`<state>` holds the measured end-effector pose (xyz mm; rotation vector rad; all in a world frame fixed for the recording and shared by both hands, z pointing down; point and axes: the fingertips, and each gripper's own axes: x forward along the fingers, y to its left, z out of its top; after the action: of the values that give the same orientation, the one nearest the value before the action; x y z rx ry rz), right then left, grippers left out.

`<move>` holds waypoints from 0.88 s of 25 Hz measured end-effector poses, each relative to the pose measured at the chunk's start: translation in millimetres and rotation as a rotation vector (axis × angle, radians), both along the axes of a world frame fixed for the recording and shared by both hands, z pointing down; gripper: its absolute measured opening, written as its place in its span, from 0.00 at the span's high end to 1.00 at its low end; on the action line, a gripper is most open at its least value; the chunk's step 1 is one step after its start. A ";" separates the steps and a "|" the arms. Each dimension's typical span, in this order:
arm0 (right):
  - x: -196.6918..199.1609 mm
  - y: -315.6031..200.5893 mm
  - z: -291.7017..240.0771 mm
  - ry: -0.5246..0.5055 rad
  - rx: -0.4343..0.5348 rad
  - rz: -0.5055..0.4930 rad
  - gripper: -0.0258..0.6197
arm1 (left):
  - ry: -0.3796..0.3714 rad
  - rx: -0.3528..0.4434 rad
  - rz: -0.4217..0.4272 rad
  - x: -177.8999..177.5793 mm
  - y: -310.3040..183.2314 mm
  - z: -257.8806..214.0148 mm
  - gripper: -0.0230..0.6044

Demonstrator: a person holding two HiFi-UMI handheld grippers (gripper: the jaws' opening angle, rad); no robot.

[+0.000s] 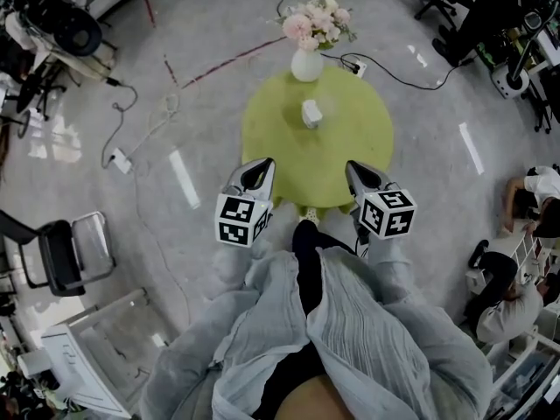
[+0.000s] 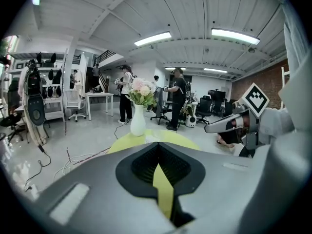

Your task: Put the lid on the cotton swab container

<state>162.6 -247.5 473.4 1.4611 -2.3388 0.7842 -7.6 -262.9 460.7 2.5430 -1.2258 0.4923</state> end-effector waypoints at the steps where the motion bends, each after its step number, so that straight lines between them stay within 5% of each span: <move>1: 1.9 -5.1 1.0 0.001 -0.004 -0.005 0.96 | 0.000 -0.003 -0.002 2.0 -4.9 0.8 0.93; 22: 17.6 -58.9 45.9 -0.085 -0.074 -0.040 0.96 | -0.080 -0.039 0.027 33.0 -46.2 28.9 0.93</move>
<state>180.2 -306.5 519.3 1.3723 -2.3658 0.9292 25.4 -309.0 489.6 2.5328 -1.1983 0.6239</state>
